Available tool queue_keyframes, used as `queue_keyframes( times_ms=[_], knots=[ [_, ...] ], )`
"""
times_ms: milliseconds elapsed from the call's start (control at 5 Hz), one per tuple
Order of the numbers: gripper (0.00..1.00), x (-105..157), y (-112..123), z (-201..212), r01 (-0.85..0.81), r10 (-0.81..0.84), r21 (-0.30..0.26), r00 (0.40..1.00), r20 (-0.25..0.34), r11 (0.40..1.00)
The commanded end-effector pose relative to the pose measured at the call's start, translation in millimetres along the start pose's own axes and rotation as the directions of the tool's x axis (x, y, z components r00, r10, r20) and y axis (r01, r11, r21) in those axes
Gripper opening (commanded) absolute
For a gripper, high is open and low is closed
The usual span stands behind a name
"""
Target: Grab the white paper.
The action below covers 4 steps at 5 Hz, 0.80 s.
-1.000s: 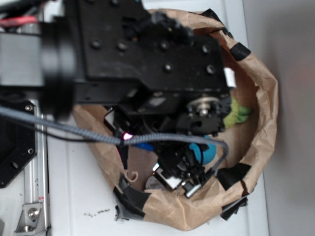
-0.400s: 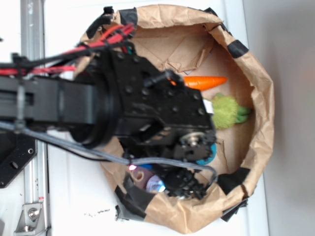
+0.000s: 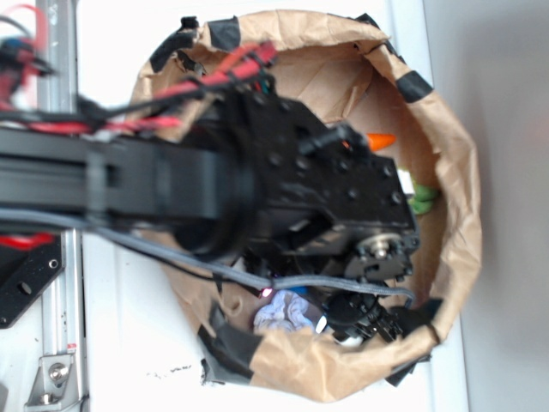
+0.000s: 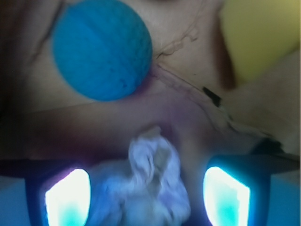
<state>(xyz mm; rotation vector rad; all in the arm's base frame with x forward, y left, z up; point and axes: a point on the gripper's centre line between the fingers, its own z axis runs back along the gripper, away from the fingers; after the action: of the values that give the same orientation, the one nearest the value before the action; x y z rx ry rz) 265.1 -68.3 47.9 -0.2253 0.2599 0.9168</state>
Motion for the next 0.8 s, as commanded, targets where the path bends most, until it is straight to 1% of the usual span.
queue_keyframes(
  times_ms=[0,200,400,600],
  knots=[
    [0.26,-22.9,3.2,-35.1,-0.004,0.010,0.068,0.996,-0.084,0.998],
    [0.00,-43.5,6.5,-35.6,-0.006,0.018,0.085,0.990,-0.140,0.996],
    [0.00,-42.5,7.8,-22.8,0.043,-0.030,0.092,0.990,-0.135,0.995],
    [0.00,-23.8,6.6,4.9,0.154,-0.152,0.068,0.988,-0.036,0.986]
  ],
)
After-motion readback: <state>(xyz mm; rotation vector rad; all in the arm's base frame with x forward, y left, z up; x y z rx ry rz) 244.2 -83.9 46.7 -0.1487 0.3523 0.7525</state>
